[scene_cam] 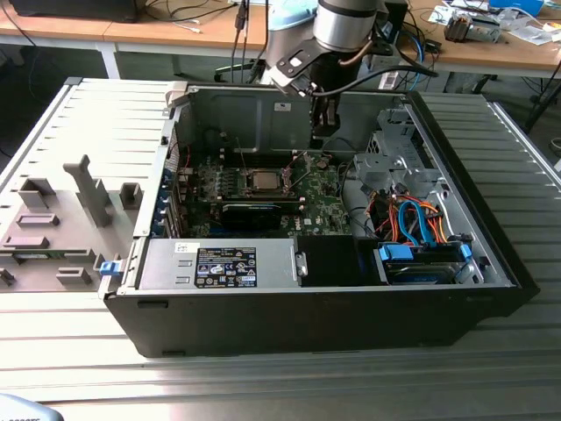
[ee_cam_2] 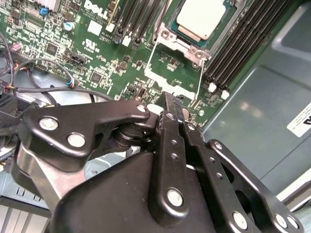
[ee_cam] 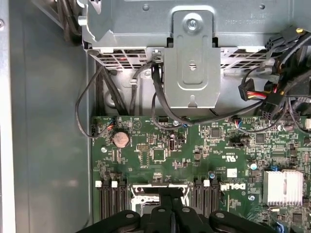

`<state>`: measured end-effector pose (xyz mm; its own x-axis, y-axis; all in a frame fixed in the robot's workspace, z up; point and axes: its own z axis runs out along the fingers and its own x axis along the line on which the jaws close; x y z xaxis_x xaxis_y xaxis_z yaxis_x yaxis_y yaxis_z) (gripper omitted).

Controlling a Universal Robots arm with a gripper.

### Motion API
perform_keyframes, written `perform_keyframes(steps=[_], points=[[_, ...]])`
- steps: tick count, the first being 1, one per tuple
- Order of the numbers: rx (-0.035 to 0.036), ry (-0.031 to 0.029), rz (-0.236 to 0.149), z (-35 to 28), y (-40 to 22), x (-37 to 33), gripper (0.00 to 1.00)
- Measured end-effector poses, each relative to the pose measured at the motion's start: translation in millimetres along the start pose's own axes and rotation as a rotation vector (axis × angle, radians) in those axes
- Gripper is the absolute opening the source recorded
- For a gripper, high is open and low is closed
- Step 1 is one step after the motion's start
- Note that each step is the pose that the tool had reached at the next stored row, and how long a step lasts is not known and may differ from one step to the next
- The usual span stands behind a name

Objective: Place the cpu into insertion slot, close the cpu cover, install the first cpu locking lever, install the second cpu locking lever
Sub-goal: 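Close the cpu cover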

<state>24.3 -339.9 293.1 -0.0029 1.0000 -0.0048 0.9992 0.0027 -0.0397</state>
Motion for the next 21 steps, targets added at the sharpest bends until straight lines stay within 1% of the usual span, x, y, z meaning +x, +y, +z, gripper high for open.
perform_keyframes(steps=[14, 21], points=[[0.0002, -0.0001, 0.0, 2.2, 6.0, 0.0, 0.11], [0.0002, -0.0001, 0.0, 3.1, 10.7, 0.0, 0.11]])
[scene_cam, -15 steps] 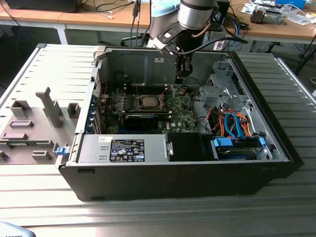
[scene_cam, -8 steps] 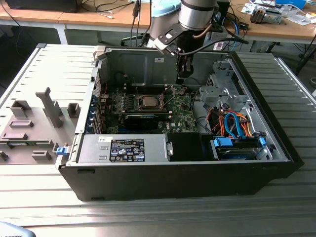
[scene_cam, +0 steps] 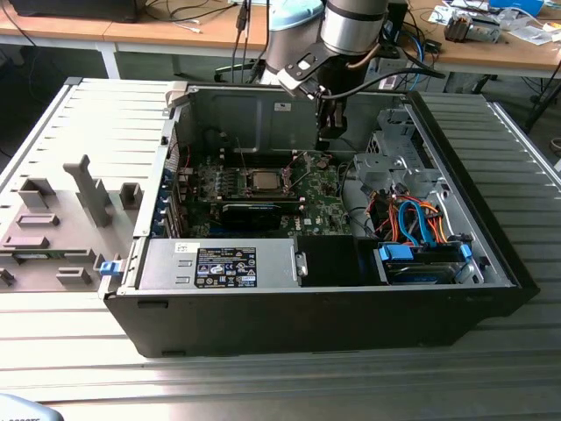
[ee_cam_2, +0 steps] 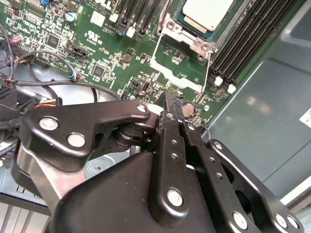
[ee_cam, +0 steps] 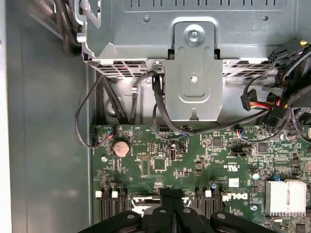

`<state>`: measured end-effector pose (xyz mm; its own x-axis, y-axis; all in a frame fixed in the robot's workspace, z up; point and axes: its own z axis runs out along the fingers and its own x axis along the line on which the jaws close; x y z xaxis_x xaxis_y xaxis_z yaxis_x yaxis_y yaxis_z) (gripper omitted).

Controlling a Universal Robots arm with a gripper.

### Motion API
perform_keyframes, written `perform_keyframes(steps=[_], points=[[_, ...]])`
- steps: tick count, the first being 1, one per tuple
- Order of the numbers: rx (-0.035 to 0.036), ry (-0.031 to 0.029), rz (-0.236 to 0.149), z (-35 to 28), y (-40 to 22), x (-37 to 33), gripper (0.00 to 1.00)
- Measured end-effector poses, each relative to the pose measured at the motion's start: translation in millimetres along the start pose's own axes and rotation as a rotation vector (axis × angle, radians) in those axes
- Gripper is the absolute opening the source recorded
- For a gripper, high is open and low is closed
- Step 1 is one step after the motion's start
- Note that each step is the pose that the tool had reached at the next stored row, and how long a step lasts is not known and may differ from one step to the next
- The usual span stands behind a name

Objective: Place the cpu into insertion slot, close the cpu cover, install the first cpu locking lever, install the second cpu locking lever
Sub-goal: 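Close the cpu cover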

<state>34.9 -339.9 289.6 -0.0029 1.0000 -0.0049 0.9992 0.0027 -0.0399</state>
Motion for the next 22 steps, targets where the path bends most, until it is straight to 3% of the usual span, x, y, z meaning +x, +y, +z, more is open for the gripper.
perform_keyframes(steps=[16, 22], points=[[0.0001, -0.0001, 0.0, 1.9, 15.3, -0.1, 0.11], [0.0, 0.0023, -0.003, 12.8, 15.6, 0.0, 0.11]])
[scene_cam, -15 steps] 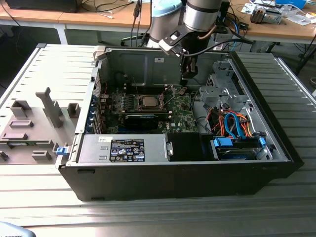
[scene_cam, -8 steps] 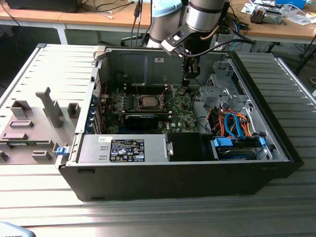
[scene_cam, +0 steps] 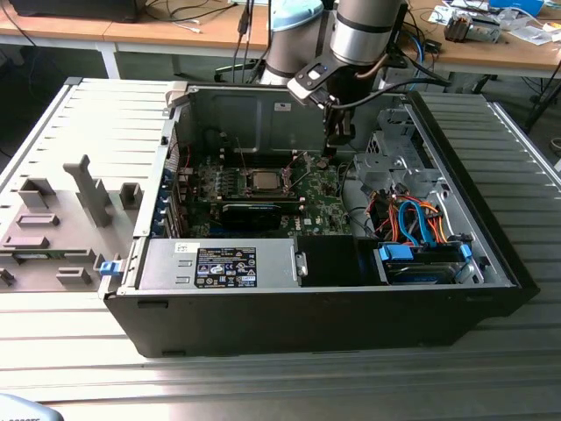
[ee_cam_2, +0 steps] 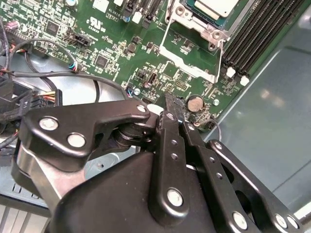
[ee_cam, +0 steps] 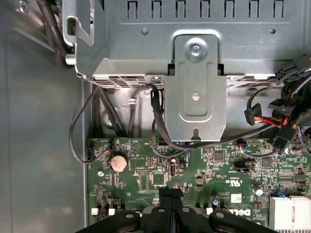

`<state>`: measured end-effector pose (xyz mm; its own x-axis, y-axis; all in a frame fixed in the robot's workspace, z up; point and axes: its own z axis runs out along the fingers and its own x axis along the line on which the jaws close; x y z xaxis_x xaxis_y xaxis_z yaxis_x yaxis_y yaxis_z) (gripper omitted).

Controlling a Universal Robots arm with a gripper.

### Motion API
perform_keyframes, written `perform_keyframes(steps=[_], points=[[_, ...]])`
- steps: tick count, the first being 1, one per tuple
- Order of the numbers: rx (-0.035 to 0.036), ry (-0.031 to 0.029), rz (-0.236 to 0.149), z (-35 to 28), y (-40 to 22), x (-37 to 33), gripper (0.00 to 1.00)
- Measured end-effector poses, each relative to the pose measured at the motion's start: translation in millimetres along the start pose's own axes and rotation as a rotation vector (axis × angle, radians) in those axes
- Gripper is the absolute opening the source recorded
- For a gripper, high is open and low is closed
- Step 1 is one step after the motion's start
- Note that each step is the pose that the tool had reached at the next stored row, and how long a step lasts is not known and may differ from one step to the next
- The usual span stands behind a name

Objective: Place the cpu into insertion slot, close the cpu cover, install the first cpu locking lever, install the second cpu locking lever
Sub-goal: 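Close the cpu cover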

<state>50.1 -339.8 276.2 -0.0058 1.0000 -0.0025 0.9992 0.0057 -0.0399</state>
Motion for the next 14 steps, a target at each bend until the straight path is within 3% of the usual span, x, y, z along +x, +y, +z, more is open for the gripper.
perform_keyframes(steps=[7, 14], points=[[-0.0002, 0.0093, -0.013, 3.9, 0.1, 0.1, 0.11], [-0.0001, 0.0098, -0.013, 8.1, 0.3, 0.0, 0.11]])
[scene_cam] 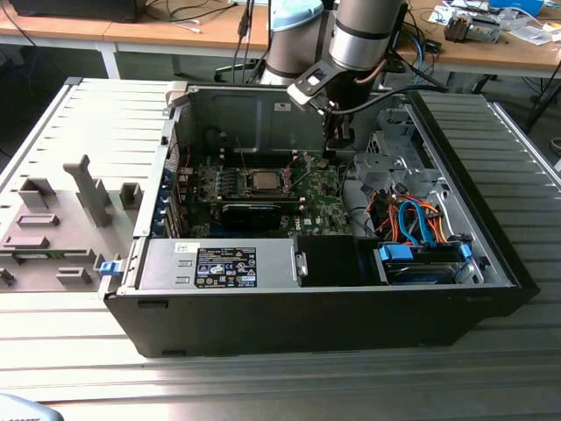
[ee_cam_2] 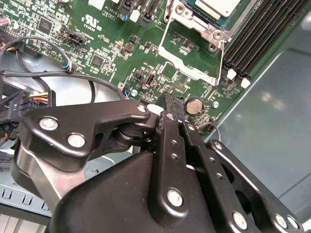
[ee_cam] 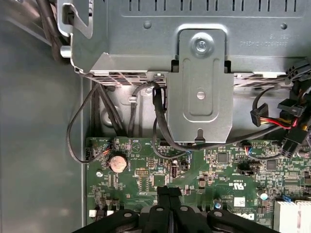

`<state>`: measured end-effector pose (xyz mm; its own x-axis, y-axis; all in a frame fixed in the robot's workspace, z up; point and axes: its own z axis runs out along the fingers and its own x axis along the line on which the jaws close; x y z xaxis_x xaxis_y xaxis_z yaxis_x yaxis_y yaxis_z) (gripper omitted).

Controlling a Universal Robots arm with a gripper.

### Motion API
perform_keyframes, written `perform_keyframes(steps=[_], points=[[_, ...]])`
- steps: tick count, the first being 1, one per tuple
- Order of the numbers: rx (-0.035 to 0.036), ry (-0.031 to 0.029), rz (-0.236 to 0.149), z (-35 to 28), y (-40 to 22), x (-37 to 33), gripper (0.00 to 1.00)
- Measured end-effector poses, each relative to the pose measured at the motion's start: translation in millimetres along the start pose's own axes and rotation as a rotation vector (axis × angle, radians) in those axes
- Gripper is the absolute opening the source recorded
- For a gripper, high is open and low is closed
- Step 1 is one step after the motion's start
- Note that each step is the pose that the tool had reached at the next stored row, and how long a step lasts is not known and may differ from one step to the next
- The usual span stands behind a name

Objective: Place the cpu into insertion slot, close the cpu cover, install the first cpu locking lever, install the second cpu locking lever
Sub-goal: 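Close the cpu cover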

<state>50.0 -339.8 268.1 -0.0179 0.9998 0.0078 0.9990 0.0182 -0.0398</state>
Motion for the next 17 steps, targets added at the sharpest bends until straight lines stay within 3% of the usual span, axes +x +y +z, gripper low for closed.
perform_keyframes(steps=[17], points=[[0.0, 0.0005, 0.0, 11.0, -1.4, -0.1, 0.11]])
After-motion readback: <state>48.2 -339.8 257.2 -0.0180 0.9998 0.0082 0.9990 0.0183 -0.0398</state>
